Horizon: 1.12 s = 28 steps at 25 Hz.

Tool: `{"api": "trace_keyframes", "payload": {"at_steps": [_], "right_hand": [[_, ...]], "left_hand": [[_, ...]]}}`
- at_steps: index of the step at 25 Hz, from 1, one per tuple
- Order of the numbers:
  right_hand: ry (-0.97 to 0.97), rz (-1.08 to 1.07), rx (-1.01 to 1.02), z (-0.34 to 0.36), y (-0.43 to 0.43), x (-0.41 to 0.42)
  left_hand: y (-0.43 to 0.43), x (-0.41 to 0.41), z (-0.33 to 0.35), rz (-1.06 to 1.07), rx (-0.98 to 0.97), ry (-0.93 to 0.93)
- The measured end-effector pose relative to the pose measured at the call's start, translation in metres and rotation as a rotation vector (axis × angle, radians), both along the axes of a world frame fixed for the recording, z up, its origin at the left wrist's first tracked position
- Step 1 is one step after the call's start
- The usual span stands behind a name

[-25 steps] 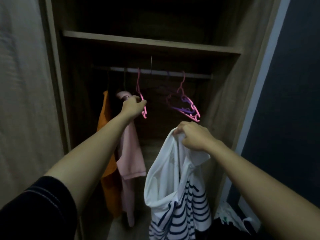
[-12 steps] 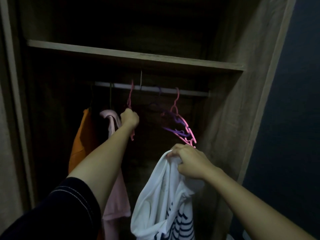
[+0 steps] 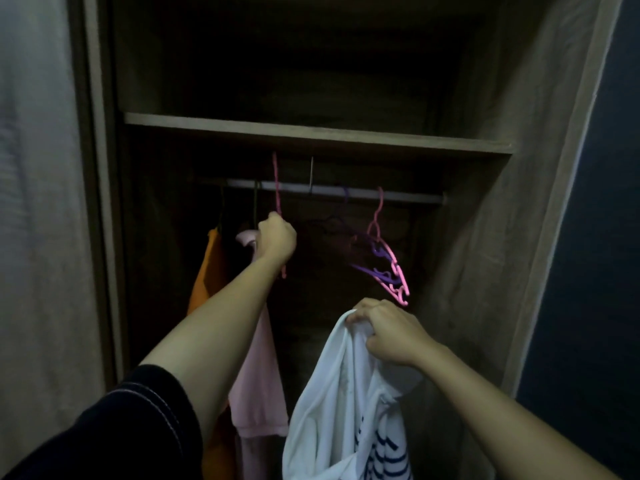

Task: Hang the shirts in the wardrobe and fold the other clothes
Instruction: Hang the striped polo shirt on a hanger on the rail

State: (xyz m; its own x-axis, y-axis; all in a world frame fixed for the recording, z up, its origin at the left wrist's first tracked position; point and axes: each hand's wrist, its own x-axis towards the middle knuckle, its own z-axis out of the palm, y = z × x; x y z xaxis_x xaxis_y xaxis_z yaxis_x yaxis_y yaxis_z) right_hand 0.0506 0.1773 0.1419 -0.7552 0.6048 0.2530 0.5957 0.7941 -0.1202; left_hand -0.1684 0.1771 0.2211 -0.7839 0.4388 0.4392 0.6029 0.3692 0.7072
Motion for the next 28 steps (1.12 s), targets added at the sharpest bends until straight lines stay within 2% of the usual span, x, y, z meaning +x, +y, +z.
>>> {"api": "trace_keyframes", "payload": {"at_steps": [2,4,6,8,11,14,17,24,28], "right_hand": [[0.045,-0.020,-0.014,-0.003,-0.004,-0.002],[0.078,-0.042,-0.023,-0.009,-0.007,-0.003],[0.100,-0.072,-0.021,-0.017,-0.011,-0.003],[0.118,-0.108,-0.029,-0.030,-0.016,-0.003],[0.113,-0.153,-0.047,-0.044,-0.021,-0.004],[0.042,-0.186,-0.092,-0.056,-0.022,-0.010],[0.018,-0.216,-0.116,-0.067,-0.026,-0.016],[0.059,-0.240,-0.112,-0.062,-0.032,-0.021],[-0.071,-0.018,-0.006,-0.059,-0.061,-0.037]], "left_hand": [[-0.011,0.009,-0.005,-0.019,0.021,-0.018],[-0.032,0.025,-0.032,-0.098,0.120,-0.017],[-0.062,0.038,-0.071,-0.169,0.175,0.075],[-0.101,0.043,-0.113,-0.188,0.144,0.125],[-0.159,0.037,-0.168,-0.150,0.042,0.057],[-0.211,0.017,-0.217,-0.228,0.107,0.006],[-0.256,-0.014,-0.251,-0.241,0.128,0.077],[-0.323,-0.040,-0.264,-0.440,0.213,0.204],[-0.306,-0.032,-0.268,-0.514,0.154,0.239]]}}
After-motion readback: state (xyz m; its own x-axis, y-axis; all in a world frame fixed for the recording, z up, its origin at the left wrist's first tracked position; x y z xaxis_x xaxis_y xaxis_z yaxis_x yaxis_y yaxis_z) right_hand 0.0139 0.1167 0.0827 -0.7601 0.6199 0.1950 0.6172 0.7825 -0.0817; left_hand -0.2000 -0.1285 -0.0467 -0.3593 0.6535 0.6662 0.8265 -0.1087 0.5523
